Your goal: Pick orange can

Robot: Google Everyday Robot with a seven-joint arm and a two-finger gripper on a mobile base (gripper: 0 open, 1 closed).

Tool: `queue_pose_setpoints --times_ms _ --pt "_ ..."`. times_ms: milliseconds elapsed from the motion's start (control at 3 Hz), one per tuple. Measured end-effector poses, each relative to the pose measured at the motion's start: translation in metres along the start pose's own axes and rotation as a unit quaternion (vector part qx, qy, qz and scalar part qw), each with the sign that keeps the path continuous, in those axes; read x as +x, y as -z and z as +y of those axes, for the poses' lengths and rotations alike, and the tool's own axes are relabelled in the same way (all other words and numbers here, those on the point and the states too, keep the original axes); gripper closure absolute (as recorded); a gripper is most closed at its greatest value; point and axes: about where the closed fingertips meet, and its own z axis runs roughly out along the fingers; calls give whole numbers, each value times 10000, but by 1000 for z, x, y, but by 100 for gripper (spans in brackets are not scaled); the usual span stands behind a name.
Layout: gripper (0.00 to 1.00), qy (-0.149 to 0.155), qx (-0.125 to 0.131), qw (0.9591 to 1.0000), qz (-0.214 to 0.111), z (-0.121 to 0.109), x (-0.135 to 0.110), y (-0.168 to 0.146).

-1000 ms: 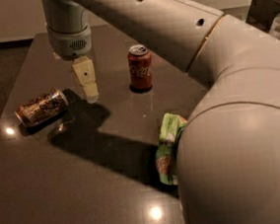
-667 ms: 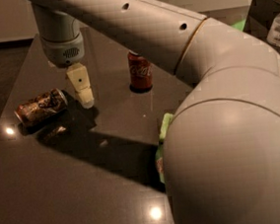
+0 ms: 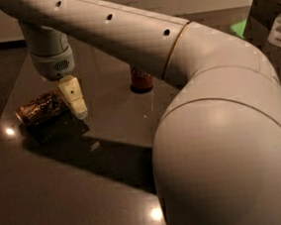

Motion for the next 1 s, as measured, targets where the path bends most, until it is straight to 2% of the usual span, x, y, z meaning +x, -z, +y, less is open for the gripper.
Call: queue_pose_setpoints --times_ms 333,667,1000 --pt "0 98 -94 9999 30 4 -20 -5" --pt "15 148 -146 9998 67 10 -49 -7" --pt "36 145 -164 9997 74 10 -61 -5"
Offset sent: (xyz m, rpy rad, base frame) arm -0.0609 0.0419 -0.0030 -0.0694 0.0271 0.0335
